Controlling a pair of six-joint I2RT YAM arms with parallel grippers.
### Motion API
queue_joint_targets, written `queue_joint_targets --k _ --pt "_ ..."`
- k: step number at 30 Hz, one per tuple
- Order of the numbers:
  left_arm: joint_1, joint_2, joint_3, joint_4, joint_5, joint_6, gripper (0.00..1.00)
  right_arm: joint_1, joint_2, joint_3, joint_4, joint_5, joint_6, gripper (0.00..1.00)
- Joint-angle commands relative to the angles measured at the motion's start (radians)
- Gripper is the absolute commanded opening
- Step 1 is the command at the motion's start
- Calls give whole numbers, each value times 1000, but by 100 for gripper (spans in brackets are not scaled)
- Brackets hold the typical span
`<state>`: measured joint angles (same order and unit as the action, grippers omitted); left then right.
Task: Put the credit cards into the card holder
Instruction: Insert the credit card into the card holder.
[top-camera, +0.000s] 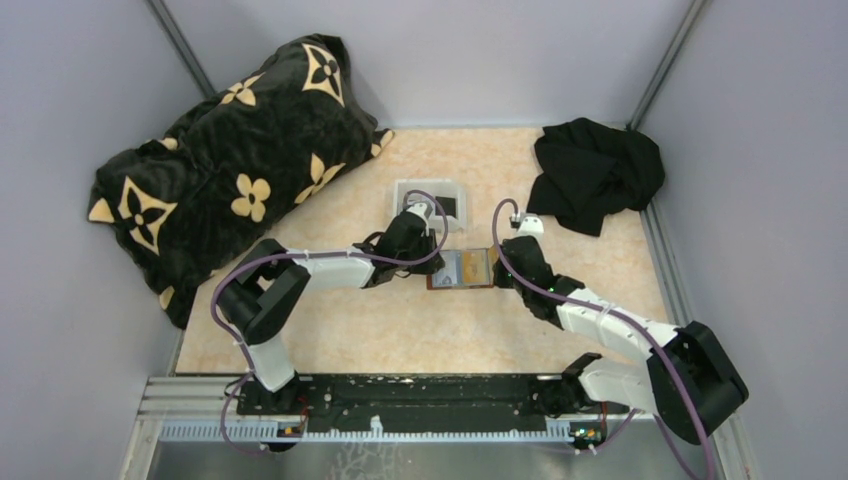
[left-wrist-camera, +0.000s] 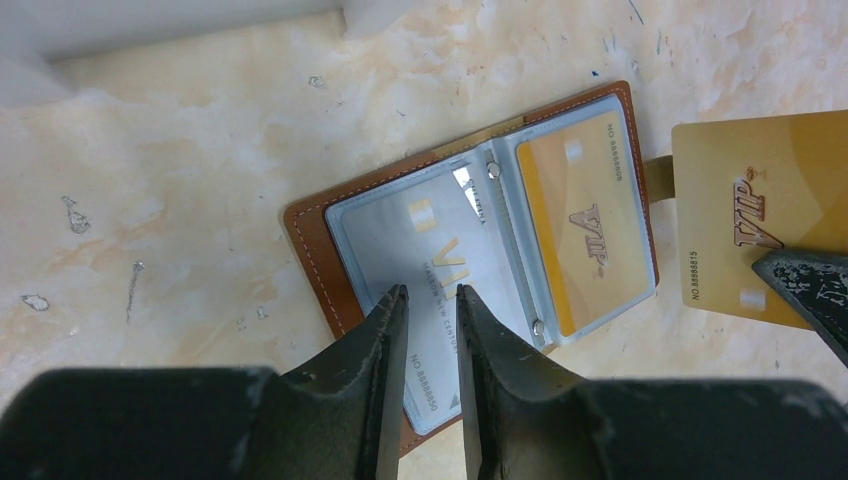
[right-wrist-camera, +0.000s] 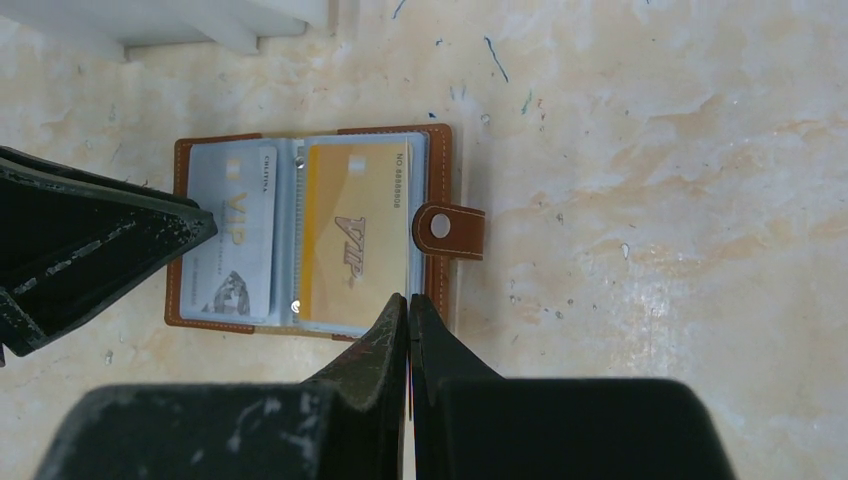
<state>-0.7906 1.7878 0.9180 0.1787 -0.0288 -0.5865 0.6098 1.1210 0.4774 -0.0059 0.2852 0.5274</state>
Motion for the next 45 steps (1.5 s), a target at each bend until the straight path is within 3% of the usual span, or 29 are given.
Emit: queue_joint_targets --k 1,45 --pt "-8 25 12 -38 -13 -4 31 -13 -6 -6 61 -7 12 0" --pt "-27 38 33 -75 -42 -2 30 -84 32 -75 199 -116 60 0"
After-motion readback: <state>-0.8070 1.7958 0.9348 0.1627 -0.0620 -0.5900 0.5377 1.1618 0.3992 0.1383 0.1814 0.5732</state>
